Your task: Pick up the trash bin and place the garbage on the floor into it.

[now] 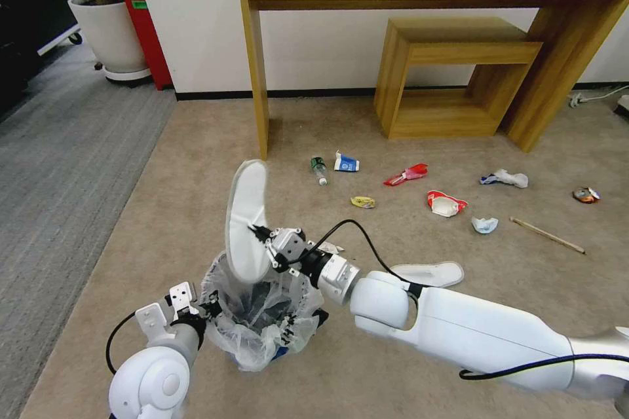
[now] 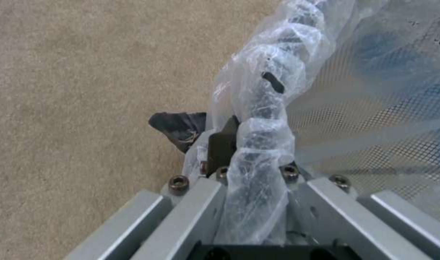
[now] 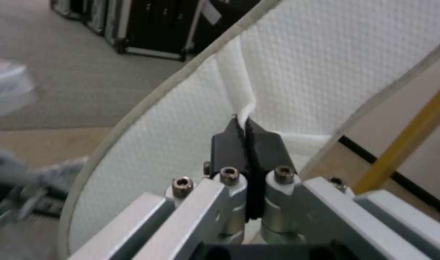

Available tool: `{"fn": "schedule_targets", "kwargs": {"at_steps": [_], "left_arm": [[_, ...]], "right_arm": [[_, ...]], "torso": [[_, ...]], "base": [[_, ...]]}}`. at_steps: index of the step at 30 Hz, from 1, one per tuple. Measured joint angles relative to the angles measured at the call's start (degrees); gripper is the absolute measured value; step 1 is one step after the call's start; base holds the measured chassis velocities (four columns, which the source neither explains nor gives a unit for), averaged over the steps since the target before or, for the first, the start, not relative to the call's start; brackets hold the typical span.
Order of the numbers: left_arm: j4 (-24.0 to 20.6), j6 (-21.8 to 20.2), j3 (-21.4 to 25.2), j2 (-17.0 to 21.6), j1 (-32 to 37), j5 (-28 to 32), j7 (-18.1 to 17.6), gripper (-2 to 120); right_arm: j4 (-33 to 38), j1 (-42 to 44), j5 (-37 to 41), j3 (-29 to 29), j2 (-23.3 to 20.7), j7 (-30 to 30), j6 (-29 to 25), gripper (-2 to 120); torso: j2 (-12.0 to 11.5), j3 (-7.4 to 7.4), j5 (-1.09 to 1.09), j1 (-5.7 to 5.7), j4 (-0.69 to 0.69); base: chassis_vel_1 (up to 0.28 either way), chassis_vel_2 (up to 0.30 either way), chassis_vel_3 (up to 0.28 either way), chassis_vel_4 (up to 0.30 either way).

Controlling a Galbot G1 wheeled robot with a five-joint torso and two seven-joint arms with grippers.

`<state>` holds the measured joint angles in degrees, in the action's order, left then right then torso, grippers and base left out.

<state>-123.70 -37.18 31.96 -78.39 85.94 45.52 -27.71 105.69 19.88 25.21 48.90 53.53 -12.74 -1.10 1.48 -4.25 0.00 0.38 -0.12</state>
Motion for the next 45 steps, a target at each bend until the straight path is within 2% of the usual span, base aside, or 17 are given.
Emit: {"fn": "schedule_targets", "kwargs": {"at_steps": [12, 18, 29, 31, 33, 35, 36, 39, 40, 43, 44, 45], "left_arm": [[-0.3, -0.1, 0.2, -0.5, 0.0, 0.0, 0.1, 0], [-0.6, -0.2, 0.2, -0.4, 0.0, 0.2, 0.1, 0], [-0.8, -0.2, 0.3, 0.0, 0.0, 0.4, 0.1, 0], [-0.6, -0.2, 0.3, 0.0, -0.2, 0.5, 0.1, 0], [-0.5, -0.2, 0.3, 0.0, -0.2, 0.5, 0.1, 0], [-0.1, -0.1, 0.3, 0.0, -0.5, 0.5, 0.1, 0], [-0.1, -0.1, 0.3, 0.0, -0.5, 0.5, 0.1, 0], [0.1, -0.1, 0.2, -0.1, -0.6, 0.5, 0.1, 0], [0.1, -0.1, 0.2, -0.1, -0.6, 0.5, 0.1, 0], [0.2, -0.1, 0.0, -0.3, -0.7, 0.4, 0.1, 0], [0.2, -0.1, 0.0, -0.3, -0.7, 0.4, 0.1, 0], [0.2, -0.1, 0.0, -0.4, -0.6, 0.4, 0.1, 0]], "right_arm": [[-3.8, -1.8, -6.1, 3.2, 1.6, 1.5, -2.3, 0], [-7.5, -1.9, -11.7, 3.7, 2.8, 2.4, -4.2, 0], [-8.8, -1.5, -13.7, 4.4, 3.5, 3.1, -5.1, 1], [-8.3, -1.5, -13.6, 4.5, 3.3, 3.4, -5.1, 10], [-8.2, -1.5, -13.5, 4.5, 3.2, 3.5, -5.1, 11], [-7.9, -1.4, -13.5, 4.6, 2.5, 3.7, -5.1, 25], [-7.9, -1.4, -13.5, 4.6, 2.5, 3.7, -5.1, 25], [-7.8, -1.1, -13.5, 4.6, 2.0, 3.9, -5.1, 38], [-7.8, -1.1, -13.5, 4.6, 2.0, 3.9, -5.1, 38], [-7.6, -0.5, -13.5, 4.0, 1.7, 3.8, -5.2, 54], [-7.6, -0.5, -13.5, 4.0, 1.7, 3.8, -5.2, 54], [-7.5, -0.3, -13.4, 3.7, 1.7, 3.7, -5.2, 59]], "torso": [[0.0, 0.0, 0.0, 0.0, 0.0], [0.0, 0.0, 0.0, 0.0, 0.0], [0.0, 0.0, 0.0, 0.0, 0.0], [0.0, 0.0, 0.0, 0.0, 0.0], [0.0, 0.0, 0.0, 0.0, 0.0], [0.0, 0.0, 0.0, 0.0, 0.0], [0.0, 0.0, 0.0, 0.0, 0.0], [0.0, 0.0, 0.0, 0.0, 0.0], [0.0, 0.0, 0.0, 0.0, 0.0], [0.0, 0.0, 0.0, 0.0, 0.0], [0.0, 0.0, 0.0, 0.0, 0.0], [0.0, 0.0, 0.0, 0.0, 0.0]], "base": [[0.0, 0.0, 0.0, 0.0], [0.0, 0.0, 0.0, 0.0], [0.0, 0.0, 0.0, 0.0], [0.0, 0.0, 0.0, 0.0], [0.0, 0.0, 0.0, 0.0], [0.0, 0.0, 0.0, 0.0], [0.0, 0.0, 0.0, 0.0], [0.0, 0.0, 0.0, 0.0], [0.0, 0.0, 0.0, 0.0], [0.0, 0.0, 0.0, 0.0], [0.0, 0.0, 0.0, 0.0], [0.0, 0.0, 0.0, 0.0]]}}
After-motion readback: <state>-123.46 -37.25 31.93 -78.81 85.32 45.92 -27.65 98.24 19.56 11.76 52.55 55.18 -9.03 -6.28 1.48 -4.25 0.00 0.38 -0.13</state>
